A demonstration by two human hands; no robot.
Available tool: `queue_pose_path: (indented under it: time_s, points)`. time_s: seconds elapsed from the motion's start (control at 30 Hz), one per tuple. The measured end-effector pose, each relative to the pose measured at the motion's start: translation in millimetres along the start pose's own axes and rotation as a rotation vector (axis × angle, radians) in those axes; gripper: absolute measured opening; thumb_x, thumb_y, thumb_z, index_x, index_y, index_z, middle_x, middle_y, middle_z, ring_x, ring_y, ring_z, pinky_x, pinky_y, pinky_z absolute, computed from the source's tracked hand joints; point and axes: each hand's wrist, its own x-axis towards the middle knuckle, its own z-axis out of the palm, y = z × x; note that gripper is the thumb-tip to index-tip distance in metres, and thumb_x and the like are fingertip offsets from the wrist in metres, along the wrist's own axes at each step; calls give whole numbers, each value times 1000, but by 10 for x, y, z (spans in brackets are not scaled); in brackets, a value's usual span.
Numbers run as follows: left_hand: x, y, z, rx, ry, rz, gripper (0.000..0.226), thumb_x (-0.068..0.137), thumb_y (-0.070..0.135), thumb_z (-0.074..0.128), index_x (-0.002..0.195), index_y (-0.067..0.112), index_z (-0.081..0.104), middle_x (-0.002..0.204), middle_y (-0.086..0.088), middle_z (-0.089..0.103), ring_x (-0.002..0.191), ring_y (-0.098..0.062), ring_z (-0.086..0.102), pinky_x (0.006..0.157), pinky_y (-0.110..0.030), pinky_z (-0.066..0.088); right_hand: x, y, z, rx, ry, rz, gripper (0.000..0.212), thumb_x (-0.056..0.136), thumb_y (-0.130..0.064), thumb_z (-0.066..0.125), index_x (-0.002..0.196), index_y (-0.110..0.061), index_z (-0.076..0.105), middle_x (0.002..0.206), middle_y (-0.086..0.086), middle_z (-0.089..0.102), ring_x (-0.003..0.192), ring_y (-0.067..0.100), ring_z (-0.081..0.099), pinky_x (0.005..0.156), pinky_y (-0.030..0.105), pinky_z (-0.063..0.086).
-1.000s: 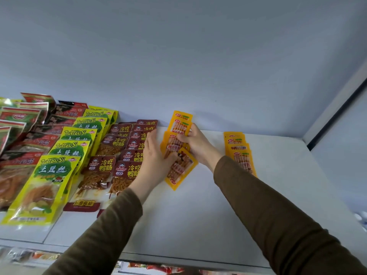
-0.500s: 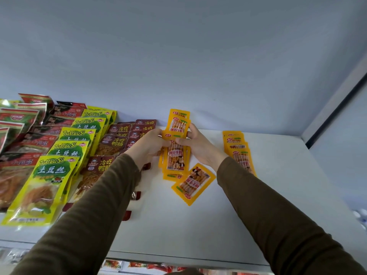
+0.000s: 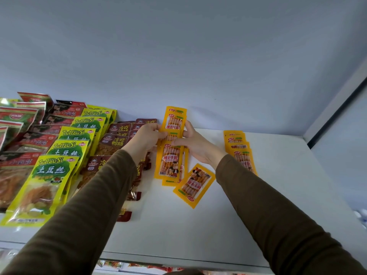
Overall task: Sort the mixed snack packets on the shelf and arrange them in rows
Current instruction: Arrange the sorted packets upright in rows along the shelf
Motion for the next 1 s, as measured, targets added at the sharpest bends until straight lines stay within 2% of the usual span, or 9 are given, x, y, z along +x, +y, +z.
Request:
queue_pose_path:
  time_s: [0.13, 0.27, 0.4, 0.53, 0.63, 0.7, 0.8, 0.9, 1.0]
  points:
    - [34, -10, -19, 76, 40, 54, 13, 101, 26, 64, 102, 12, 66, 98, -5, 76, 84, -19, 76, 57, -26, 59, 25, 24, 33, -9, 124, -54, 56, 91, -12, 75, 139, -23, 48, 118, 7, 73, 100, 19, 74, 76, 28, 57]
    - [48, -25, -39, 198, 98, 112, 36, 97, 44, 67, 99, 8, 68, 88, -4, 77, 79, -22, 77, 67, -35, 64, 45, 71, 54, -60, 192, -102, 36, 97, -19, 68, 131, -21, 57, 115, 4, 74, 100, 18, 74, 81, 31, 58]
    - [41, -24, -25, 191, 98, 239, 29, 97, 43, 67, 111, 17, 66, 95, -1, 77, 83, -19, 76, 77, -40, 65, 64, 67, 67, -69, 243, -105, 27, 101, -24, 63, 126, -17, 63, 112, 6, 75, 98, 20, 74, 71, 26, 58]
    - [49, -24, -11, 200, 55, 261, 28, 96, 27, 72, 119, 19, 58, 96, -3, 76, 85, -20, 76, 73, -37, 64, 116, 100, 85, -151, 312, -79, 22, 102, -29, 59, 118, -18, 70, 109, 4, 76, 97, 24, 74, 82, 38, 60]
    - [70, -47, -25, 378, 98, 270, 26, 95, 33, 71, 115, 20, 60, 98, -1, 74, 84, -18, 73, 72, -36, 60, 182, 130, 80, -181, 350, -55, 21, 100, -25, 63, 118, -15, 68, 110, 5, 75, 98, 25, 73, 88, 45, 60]
    - [78, -50, -33, 580, 163, 313, 26, 95, 41, 69, 112, 22, 64, 102, -1, 71, 90, -18, 67, 74, -35, 53, 237, 123, 87, -193, 397, -33, 23, 97, -22, 68, 118, -14, 62, 109, 7, 71, 98, 27, 72, 85, 46, 61]
    - [114, -84, -55, 850, 245, 346, 48, 94, 50, 65, 132, 21, 63, 125, -11, 62, 122, -34, 53, 102, -45, 42, 309, 124, 112, -269, 438, 23, 32, 94, -23, 71, 121, -17, 56, 105, 4, 68, 95, 27, 71, 84, 47, 61]
    - [159, -132, -120, 958, 249, 272, 65, 93, 58, 61, 145, 21, 52, 145, -14, 48, 136, -39, 37, 111, -49, 36, 359, 153, 144, -344, 469, 45, 49, 93, -25, 72, 135, -18, 48, 111, 6, 70, 96, 25, 71, 88, 50, 59]
    - [189, -202, -149, 1008, 175, 226, 65, 96, 61, 55, 151, 26, 48, 161, -13, 34, 148, -41, 22, 118, -54, 28, 400, 149, 176, -437, 509, 19, 56, 93, -29, 71, 140, -18, 44, 120, 5, 68, 104, 26, 69, 92, 46, 56]
